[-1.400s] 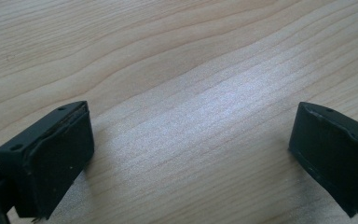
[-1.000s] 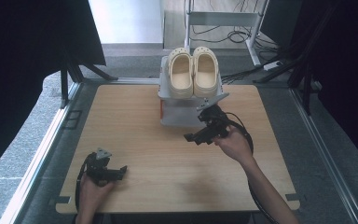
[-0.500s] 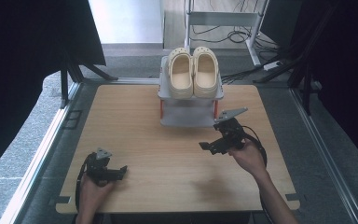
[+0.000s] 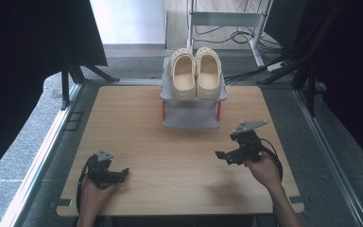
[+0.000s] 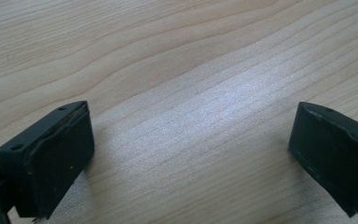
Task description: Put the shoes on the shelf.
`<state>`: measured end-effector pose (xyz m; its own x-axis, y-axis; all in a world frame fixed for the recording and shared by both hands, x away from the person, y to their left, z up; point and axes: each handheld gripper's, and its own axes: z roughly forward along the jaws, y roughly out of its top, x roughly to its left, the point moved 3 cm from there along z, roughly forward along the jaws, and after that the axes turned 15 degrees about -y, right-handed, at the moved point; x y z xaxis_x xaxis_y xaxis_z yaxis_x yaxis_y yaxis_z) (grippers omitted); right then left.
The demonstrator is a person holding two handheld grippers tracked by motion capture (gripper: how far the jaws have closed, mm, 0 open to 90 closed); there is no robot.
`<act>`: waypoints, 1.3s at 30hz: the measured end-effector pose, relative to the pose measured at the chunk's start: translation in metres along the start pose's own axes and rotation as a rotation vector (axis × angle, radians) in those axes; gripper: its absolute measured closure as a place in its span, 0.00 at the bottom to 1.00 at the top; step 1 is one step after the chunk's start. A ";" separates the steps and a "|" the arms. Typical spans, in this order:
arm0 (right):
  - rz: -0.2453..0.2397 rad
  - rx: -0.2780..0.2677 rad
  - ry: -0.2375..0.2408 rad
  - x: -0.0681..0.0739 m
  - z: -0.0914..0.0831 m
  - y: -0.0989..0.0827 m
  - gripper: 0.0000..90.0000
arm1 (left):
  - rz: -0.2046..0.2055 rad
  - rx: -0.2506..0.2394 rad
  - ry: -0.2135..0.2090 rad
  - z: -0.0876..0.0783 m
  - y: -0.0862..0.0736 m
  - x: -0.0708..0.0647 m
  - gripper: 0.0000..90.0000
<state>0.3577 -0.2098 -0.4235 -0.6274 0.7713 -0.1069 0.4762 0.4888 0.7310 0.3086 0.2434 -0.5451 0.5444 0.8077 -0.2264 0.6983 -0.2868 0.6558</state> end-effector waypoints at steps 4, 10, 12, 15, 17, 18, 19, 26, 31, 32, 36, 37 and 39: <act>0.023 -0.005 -0.026 -0.004 -0.004 -0.017 0.06 | 0.000 0.000 0.001 0.000 0.000 0.000 0.00; 0.056 0.001 -0.036 -0.008 -0.005 -0.039 0.06 | -0.001 0.000 0.002 0.000 0.000 0.000 0.00; 0.063 0.002 -0.043 -0.008 -0.005 -0.045 0.06 | 0.000 0.000 0.001 0.000 0.000 0.000 0.00; 0.078 0.001 -0.053 -0.008 -0.003 -0.054 0.06 | -0.001 0.000 0.002 0.000 0.000 0.000 0.00; 0.085 -0.001 -0.053 -0.007 -0.001 -0.059 0.06 | -0.001 0.000 0.002 0.000 0.000 0.000 0.00; 0.089 0.001 -0.052 -0.006 0.001 -0.063 0.06 | -0.001 0.000 0.002 0.000 0.000 0.000 0.00; 0.087 0.003 -0.053 -0.006 0.003 -0.065 0.06 | -0.001 0.000 0.002 0.000 0.000 0.000 0.00; 0.093 0.042 -0.055 0.003 0.023 -0.088 0.06 | -0.001 0.000 0.002 0.000 0.000 0.000 0.00; 0.096 0.073 -0.065 0.008 0.036 -0.104 0.06 | -0.001 0.000 0.002 0.000 0.000 0.000 0.00; 0.093 0.082 -0.070 0.009 0.040 -0.108 0.06 | -0.001 0.000 0.002 0.000 0.000 0.000 0.00; 0.066 0.056 -0.106 0.011 0.043 -0.115 0.04 | -0.001 0.000 0.002 0.000 0.000 0.000 0.00; 0.061 0.046 -0.116 0.012 0.044 -0.116 0.03 | 0.000 0.001 0.002 0.000 0.000 0.000 0.00; 0.043 0.050 -0.135 0.014 0.044 -0.116 0.03 | -0.001 0.000 0.003 0.000 0.000 0.000 0.00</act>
<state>0.3209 -0.2379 -0.5398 -0.5186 0.8383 -0.1680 0.5333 0.4708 0.7029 0.3083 0.2433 -0.5451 0.5423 0.8094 -0.2252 0.6990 -0.2860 0.6554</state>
